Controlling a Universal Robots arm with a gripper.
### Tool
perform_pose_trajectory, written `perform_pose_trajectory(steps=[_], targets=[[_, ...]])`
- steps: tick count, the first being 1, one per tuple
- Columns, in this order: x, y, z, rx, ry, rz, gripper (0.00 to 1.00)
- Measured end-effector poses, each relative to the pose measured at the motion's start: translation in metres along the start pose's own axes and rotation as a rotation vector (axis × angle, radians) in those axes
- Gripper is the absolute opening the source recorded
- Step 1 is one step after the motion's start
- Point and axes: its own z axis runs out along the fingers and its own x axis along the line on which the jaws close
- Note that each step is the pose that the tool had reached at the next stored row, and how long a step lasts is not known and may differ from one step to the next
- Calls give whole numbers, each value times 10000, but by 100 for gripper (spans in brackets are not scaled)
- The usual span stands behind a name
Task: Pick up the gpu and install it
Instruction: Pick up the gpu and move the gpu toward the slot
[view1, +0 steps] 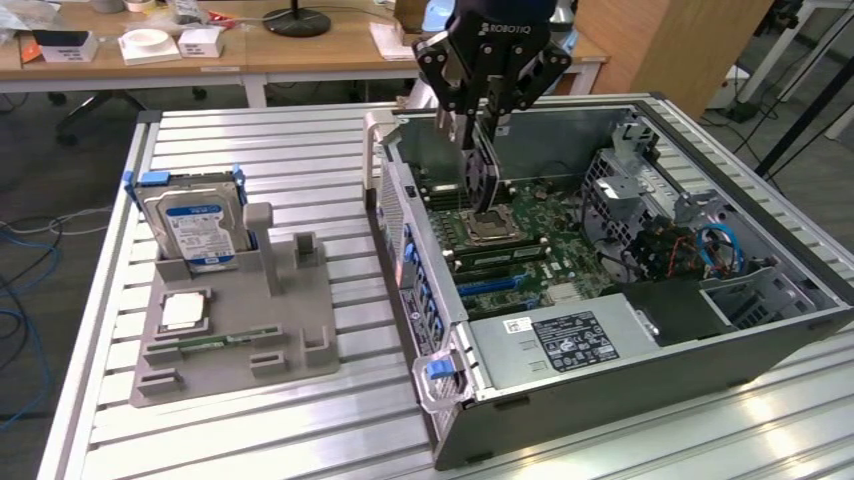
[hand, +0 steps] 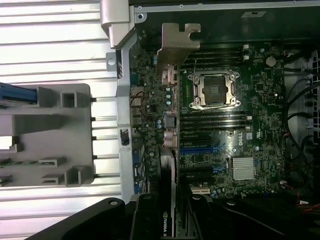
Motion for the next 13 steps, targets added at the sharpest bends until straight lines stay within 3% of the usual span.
perform_pose_trajectory(steps=[13], targets=[[-28, 2, 1, 0, 1, 0, 26]])
